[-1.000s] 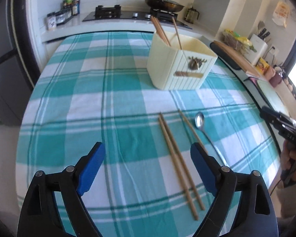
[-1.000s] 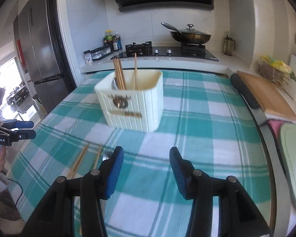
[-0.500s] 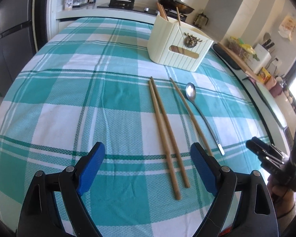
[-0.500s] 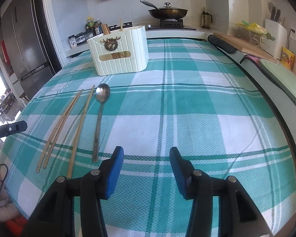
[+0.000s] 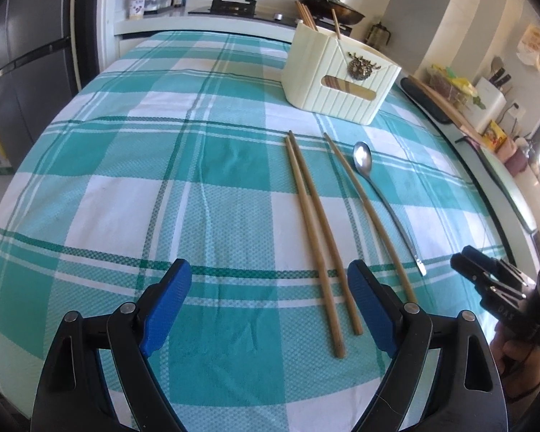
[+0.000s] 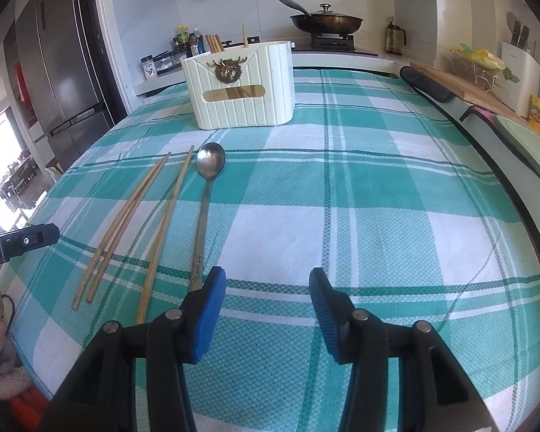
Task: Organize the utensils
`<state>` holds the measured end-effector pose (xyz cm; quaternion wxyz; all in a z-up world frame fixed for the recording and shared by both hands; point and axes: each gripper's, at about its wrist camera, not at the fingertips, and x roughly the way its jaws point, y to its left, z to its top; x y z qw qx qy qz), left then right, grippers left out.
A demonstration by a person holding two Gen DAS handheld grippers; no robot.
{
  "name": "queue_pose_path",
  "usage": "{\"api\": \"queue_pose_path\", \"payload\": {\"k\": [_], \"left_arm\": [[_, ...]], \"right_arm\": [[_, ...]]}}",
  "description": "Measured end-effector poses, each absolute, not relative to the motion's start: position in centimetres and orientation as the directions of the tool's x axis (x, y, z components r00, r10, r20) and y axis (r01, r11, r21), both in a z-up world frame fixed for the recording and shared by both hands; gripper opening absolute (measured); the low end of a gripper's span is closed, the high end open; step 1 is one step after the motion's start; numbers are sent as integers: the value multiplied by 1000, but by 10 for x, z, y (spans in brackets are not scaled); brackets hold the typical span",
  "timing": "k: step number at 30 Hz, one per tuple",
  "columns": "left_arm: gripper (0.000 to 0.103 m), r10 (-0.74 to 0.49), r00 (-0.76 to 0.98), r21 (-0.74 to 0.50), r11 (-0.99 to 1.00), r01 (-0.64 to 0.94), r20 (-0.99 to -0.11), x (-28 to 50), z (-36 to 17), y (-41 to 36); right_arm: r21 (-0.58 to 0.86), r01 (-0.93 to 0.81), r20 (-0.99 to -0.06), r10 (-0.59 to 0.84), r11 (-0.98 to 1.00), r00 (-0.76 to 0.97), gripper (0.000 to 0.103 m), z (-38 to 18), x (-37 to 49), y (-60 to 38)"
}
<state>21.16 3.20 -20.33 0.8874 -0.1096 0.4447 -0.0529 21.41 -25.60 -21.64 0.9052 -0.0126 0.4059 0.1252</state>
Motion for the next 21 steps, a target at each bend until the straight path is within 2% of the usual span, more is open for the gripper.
{"api": "queue_pose_path", "payload": {"k": [7,10,12,14,19,21], "left_arm": [[89,-191,604,-258,966,-26,-774,218,-209,35],[89,-187,600,-260,965,-36,-778,218,-211,37],[89,-180,597,-255,966,-42,-782,217,-212,38],[89,-172,599,-251,967,-49,-782,215,-212,41],[90,-161,602,-250,966,-66,-782,214,-212,46],[91,-159,599,-248,966,-68,-785,214,-214,45]], "right_arm": [[93,-262,-743,242,960,624,49,-217,221,-249],[85,-304,-750,262,949,608,36,-216,233,-234],[62,-353,-762,273,933,588,34,-218,241,-219],[44,-402,-768,288,915,571,26,-220,249,-203],[19,-423,-797,269,906,541,24,-234,274,-182],[21,-423,-795,272,906,543,21,-236,280,-180]]}}
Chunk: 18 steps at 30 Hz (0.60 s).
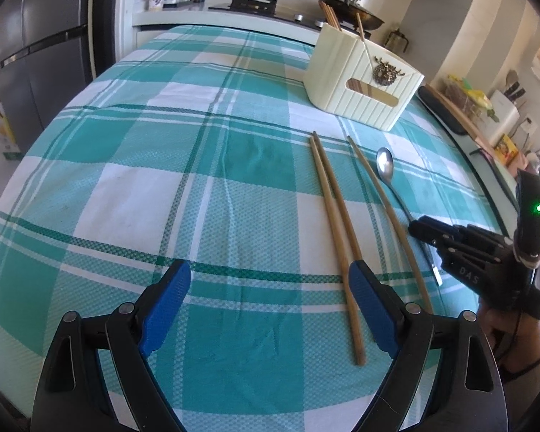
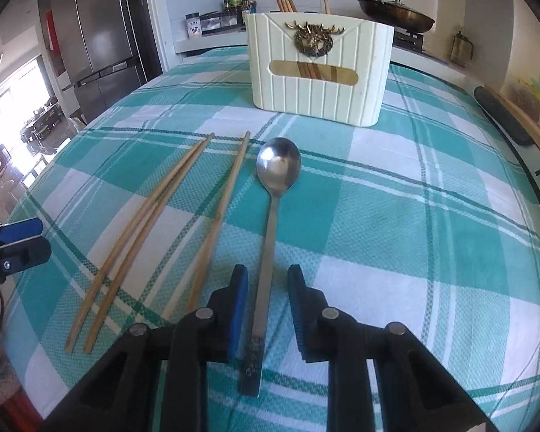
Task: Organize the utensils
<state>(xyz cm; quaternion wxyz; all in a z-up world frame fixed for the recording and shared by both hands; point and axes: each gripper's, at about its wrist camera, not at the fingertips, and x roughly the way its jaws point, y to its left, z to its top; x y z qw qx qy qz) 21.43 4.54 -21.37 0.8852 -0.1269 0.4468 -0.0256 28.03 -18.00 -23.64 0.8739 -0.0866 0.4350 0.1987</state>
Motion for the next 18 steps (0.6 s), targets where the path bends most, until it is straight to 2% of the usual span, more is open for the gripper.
{"api": "queue_pose_path", "payload": {"k": [2,5,13,18], "left_arm": [[91,-161,593,-245,967,-63,-789,216,-216,44],[91,-169,586,-243,969,-50,-792,220,-218,39],[91,-164,581,-215,976,-18,-797,246,-221,26],[91,-176,573,-212,977,5,-800,257,-223,16]], "right_arm": [[-5,-421,-801,248,907,544,7,-237,284,-179],[-13,-375,-802,214,927,558,7,-237,285,-187],[-127,-175,-793,6,976,609,8,-234,270,-237],[-109,-123,-789,-10,986,614,8,-233,254,-265]]}}
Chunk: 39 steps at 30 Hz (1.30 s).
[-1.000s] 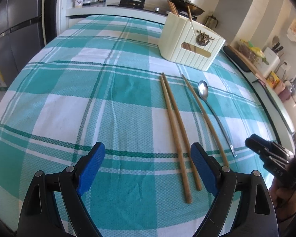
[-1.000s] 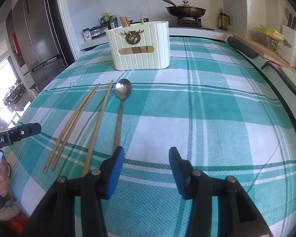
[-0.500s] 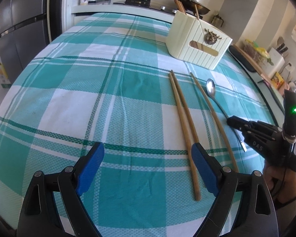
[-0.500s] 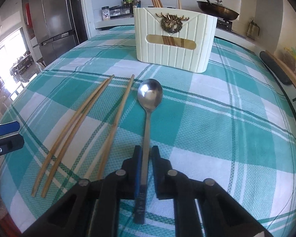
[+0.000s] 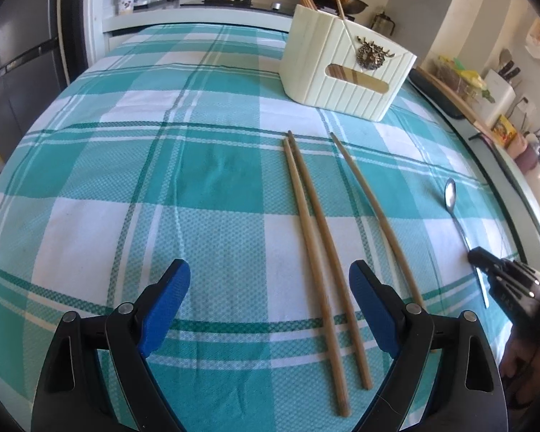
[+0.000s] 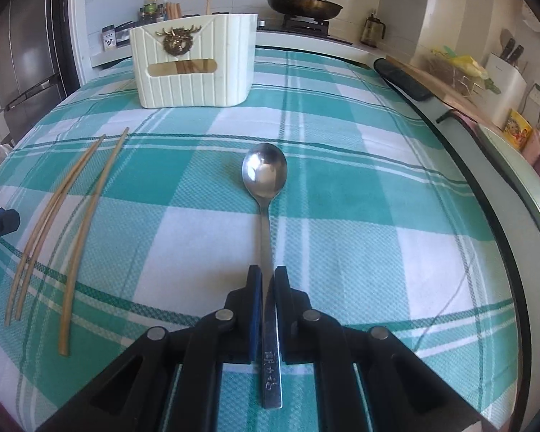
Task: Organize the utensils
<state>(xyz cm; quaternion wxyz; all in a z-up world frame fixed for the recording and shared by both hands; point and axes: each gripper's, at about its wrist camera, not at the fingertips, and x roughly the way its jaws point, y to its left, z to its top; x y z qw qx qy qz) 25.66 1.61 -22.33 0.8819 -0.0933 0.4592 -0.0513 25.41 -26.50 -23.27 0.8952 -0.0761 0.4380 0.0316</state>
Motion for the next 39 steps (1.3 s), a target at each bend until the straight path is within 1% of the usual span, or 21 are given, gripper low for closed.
{"api": "queue_pose_path", "payload": {"k": [4,11,17,25,31,33,34,35,39], "left_arm": [[91,-146,561,-171,985,8,-815,260,-229,10],[92,-88,562,-109,994,-5,-823,266,-234,6],[94,-4,558,-14,1000,-14,-830,277,-239,0],[96,26,551,-14,998,-68,-834,277,-240,20],[97,25,543,-12,998,-64,-840,274,-241,29],[97,16,537,-11,999,-47,-843,274,-241,31],[97,11,534,-10,999,-36,-845,274,-241,32],[98,6,530,-10,1000,-27,-848,275,-241,33],[100,-17,502,-16,1000,7,-865,283,-242,37]], "right_arm": [[-71,-89,-780,0,993,626,9,-233,248,-276],[-65,-79,-764,2,995,646,11,-235,247,-275],[-73,-79,-754,-3,994,656,11,-236,246,-275],[-53,-79,-754,11,995,657,11,-236,246,-277],[-41,-78,-757,20,996,653,12,-236,247,-278],[-34,-86,-766,29,996,642,20,-235,248,-279],[-35,-89,-773,29,995,634,38,-234,249,-280],[-36,-88,-778,27,995,628,53,-232,249,-281],[-42,-81,-776,19,996,630,53,-228,247,-288]]}}
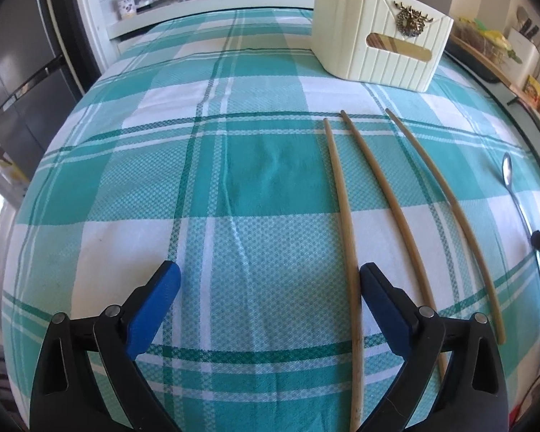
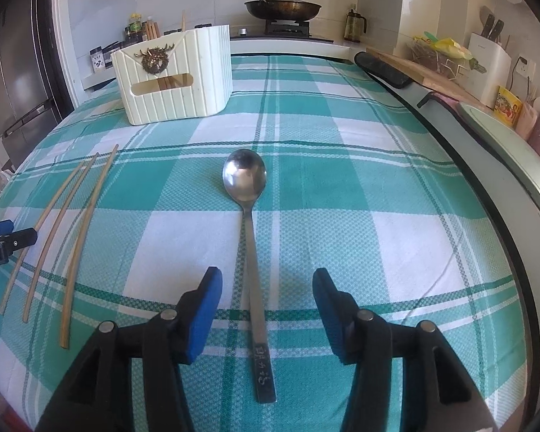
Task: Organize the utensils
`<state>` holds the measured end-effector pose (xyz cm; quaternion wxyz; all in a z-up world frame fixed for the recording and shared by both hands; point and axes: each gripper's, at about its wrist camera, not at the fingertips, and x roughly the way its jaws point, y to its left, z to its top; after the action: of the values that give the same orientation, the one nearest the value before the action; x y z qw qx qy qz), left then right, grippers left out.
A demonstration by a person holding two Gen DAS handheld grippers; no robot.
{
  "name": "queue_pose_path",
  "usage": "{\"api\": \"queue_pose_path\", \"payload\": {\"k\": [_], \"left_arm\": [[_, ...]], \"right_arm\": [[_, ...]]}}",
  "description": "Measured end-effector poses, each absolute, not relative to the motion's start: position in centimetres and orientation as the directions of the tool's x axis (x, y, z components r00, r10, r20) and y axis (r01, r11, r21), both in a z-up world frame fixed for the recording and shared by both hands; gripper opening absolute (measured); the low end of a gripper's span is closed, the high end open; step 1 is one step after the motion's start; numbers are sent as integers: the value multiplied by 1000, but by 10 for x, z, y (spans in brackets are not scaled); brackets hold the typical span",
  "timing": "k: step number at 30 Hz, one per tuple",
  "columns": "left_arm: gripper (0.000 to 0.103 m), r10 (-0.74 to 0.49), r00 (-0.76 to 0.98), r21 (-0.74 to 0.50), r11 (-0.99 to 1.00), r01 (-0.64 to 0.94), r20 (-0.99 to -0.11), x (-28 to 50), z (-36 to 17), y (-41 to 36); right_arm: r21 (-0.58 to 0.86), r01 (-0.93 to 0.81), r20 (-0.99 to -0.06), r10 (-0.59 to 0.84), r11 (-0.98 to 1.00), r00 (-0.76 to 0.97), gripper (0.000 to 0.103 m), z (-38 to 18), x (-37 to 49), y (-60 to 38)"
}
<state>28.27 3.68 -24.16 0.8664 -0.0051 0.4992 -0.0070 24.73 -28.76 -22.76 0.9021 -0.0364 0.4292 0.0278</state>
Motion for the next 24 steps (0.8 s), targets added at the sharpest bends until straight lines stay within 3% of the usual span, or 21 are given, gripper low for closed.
{"api": "queue_pose_path", "payload": {"k": [17,24], "left_arm": [[100,-78,421,-21,990,140,-904,339,-242,35],[97,-76,426,-17,990,141,-901,341,-240,32]], "right_arm": [[3,-163,-817,97,987,569,53,-223,298,-282],[-53,-185,-811,66,981,581,54,-233,331,-268]]}}
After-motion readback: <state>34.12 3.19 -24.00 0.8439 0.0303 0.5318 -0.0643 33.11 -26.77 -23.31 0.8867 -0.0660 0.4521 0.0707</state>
